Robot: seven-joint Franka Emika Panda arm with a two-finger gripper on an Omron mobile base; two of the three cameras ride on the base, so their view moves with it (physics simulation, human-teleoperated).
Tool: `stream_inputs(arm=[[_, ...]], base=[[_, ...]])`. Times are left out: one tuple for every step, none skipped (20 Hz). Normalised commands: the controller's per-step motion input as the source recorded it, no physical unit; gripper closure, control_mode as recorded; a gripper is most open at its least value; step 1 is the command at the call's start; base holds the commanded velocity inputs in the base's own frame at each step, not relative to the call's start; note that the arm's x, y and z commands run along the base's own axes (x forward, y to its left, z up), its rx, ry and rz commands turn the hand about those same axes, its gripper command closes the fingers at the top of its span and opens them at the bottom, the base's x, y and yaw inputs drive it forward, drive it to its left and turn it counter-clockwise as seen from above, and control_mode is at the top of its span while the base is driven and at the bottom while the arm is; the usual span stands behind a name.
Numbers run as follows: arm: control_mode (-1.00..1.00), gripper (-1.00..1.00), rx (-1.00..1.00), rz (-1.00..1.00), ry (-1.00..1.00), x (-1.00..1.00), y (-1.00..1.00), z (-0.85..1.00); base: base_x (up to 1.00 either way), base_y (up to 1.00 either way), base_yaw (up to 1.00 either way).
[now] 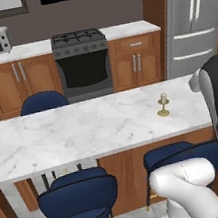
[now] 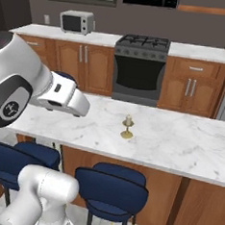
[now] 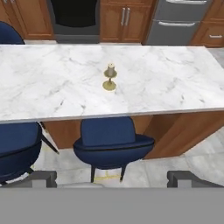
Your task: Get the candle and the liquor from the cabinet and move them to the dining counter.
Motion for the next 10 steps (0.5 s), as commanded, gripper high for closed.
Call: stream_inputs(arm=[[1.00, -1.00, 0.00, 0.00, 0.00, 0.00, 0.00, 0.00], [1.00, -1.00, 0.00, 0.00, 0.00, 0.00, 0.00, 0.00], [1.00, -1.00, 0.00, 0.00, 0.00, 0.00, 0.00, 0.00], [1.00, -1.00, 0.00, 0.00, 0.00, 0.00, 0.00, 0.00], [1.00, -1.00, 0.00, 0.00, 0.00, 0.00, 0.00, 0.00], [1.00, -1.00, 0.00, 0.00, 0.00, 0.00, 0.00, 0.00], [1.00, -1.00, 0.00, 0.00, 0.00, 0.00, 0.00, 0.00], [1.00, -1.00, 0.00, 0.00, 0.00, 0.00, 0.00, 0.00], [1.00, -1.00, 0.00, 0.00, 0.00, 0.00, 0.00, 0.00], [1.00, -1.00, 0.00, 0.00, 0.00, 0.00, 0.00, 0.00]], base=[[-0.96, -0.64, -0.26], [-1.00, -0.65, -0.31], [-1.00, -0.56, -0.43], [-1.00, -0.54, -0.51], [-1.00, -0.44, -0.58], [-0.84, -0.27, -0.67], [-0.74, -0.23, -0.71], [-0.64, -0.25, -0.73], [-0.59, -0.19, -0.76], [-0.48, -0.18, -0.79]])
